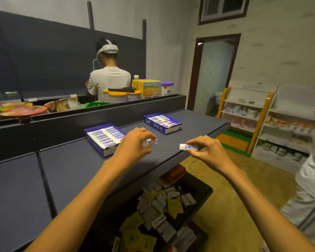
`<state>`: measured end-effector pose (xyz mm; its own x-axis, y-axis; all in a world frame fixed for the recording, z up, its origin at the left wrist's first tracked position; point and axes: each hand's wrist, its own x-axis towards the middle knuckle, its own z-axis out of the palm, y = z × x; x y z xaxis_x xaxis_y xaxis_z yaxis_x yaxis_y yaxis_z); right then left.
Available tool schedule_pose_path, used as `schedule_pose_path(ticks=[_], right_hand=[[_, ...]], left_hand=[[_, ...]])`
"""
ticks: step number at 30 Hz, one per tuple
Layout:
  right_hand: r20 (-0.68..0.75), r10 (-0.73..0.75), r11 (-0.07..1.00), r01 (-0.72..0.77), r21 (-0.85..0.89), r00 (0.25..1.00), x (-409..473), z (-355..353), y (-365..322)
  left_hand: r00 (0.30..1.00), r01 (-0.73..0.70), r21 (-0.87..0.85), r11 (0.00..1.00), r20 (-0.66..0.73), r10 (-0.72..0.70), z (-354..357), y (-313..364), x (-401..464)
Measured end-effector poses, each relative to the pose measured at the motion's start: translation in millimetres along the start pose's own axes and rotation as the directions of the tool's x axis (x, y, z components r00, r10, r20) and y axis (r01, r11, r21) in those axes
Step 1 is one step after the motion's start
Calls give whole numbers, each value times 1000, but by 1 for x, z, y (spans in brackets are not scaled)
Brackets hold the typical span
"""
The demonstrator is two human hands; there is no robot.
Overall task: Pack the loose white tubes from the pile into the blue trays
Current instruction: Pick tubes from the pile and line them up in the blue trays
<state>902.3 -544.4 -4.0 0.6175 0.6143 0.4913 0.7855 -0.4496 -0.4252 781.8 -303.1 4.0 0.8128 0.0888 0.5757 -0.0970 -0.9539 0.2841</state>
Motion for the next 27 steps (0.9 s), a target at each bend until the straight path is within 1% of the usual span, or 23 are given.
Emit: schedule_pose_path(ticks=[6,9,12,16,21,27], right_hand=[[15,-18,999,18,32,1000,55,-3,79],[44,-66,997,64,49,997,84,-5,122],[79,-130,990,125,66,988,114,-10,159],[78,-235,967,224,125,969,155,-12,200],[103,-295,946,275,173,950,200,2,227],[129,-391,897,346,274,911,254,40,225]], left_hand=[[998,57,50,997,-7,-57,49,0,62],[995,100,87,991,-20,-99,76,5,93],[985,170,127,977,3,-171,97,18,124],[976,217,133,967,-57,-211,119,26,159],[958,287,201,937,-77,-277,131,18,187],[921,389,227,893,-98,-377,137,-9,202]])
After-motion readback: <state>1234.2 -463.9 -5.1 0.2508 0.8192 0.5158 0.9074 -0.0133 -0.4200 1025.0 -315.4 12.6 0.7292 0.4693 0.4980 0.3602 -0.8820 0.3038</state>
